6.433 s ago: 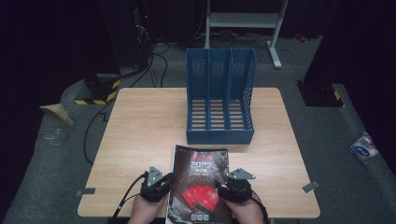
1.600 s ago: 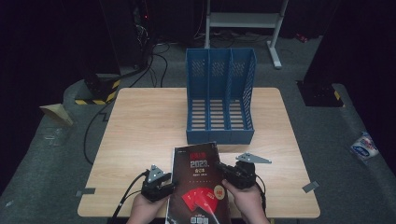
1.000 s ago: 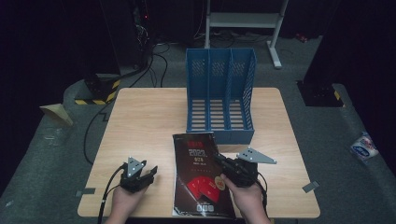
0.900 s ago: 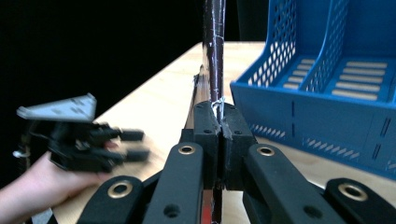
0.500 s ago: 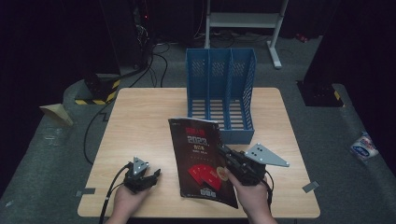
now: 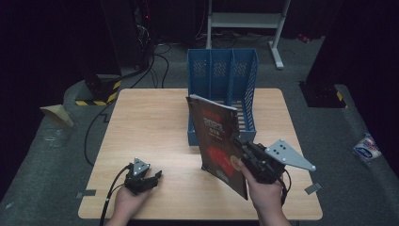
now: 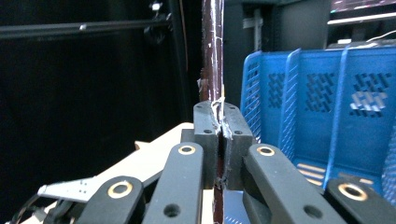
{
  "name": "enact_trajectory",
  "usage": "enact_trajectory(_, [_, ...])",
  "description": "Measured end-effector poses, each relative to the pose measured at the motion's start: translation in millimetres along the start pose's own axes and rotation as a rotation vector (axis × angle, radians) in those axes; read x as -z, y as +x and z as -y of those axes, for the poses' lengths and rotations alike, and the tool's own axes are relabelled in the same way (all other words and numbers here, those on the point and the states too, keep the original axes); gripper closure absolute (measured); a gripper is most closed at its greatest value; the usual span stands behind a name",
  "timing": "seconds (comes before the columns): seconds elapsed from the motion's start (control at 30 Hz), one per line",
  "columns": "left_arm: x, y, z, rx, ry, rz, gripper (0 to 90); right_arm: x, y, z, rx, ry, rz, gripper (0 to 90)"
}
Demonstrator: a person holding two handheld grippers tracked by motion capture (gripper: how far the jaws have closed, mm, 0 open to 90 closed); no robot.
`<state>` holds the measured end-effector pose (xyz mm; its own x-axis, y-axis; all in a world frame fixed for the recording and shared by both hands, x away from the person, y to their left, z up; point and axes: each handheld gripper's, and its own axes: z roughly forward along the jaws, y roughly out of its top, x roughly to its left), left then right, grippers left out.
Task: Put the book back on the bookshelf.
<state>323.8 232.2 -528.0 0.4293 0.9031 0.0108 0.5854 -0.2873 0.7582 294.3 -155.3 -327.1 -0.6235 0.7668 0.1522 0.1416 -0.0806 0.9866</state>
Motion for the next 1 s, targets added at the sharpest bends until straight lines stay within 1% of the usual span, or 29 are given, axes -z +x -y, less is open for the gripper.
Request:
enact_trajectory(0.03, [0.0, 0.0, 0.0, -0.001, 0.000, 0.000, 40.7, 2.1, -2.3, -2.6, -0.006, -0.010, 0.006, 87.0])
enact_trajectory(0.13, [0.0, 0.0, 0.0, 0.000, 0.000, 0.000, 40.7, 8.8, -7.2, -10.5, 0.000, -0.035, 0.027, 87.0])
enact_trajectory(0.23, [-0.1, -0.1, 0.0, 0.001, -0.002, 0.000, 40.7, 16.4, -12.5, -19.6, 0.006, -0.067, 0.059, 87.1])
enact_trajectory(0.3, [-0.1, 0.0, 0.0, 0.001, -0.002, 0.000, 40.6, 20.4, -16.0, -24.8, 0.020, -0.087, 0.085, 87.0])
enact_trajectory(0.4, [-0.1, -0.1, 0.0, 0.001, -0.001, 0.001, 40.5, 23.6, -22.4, -31.3, 0.023, -0.105, 0.121, 87.0])
enact_trajectory(0.5, [-0.1, -0.1, 0.0, 0.000, -0.002, 0.001, 40.5, 25.1, -30.4, -38.0, 0.036, -0.134, 0.175, 87.0])
enact_trajectory(0.63, [-0.1, -0.2, 0.0, 0.000, -0.002, 0.001, 40.5, 22.5, -39.3, -44.7, 0.052, -0.148, 0.233, 87.0])
enact_trajectory(0.73, [-0.1, -0.2, 0.0, 0.001, -0.001, 0.001, 40.5, 18.2, -46.3, -48.2, 0.063, -0.144, 0.260, 87.0])
enact_trajectory(1.0, [0.0, -0.1, 0.0, 0.000, 0.000, 0.001, 40.5, 3.8, -67.1, -54.7, 0.039, -0.163, 0.323, 87.1])
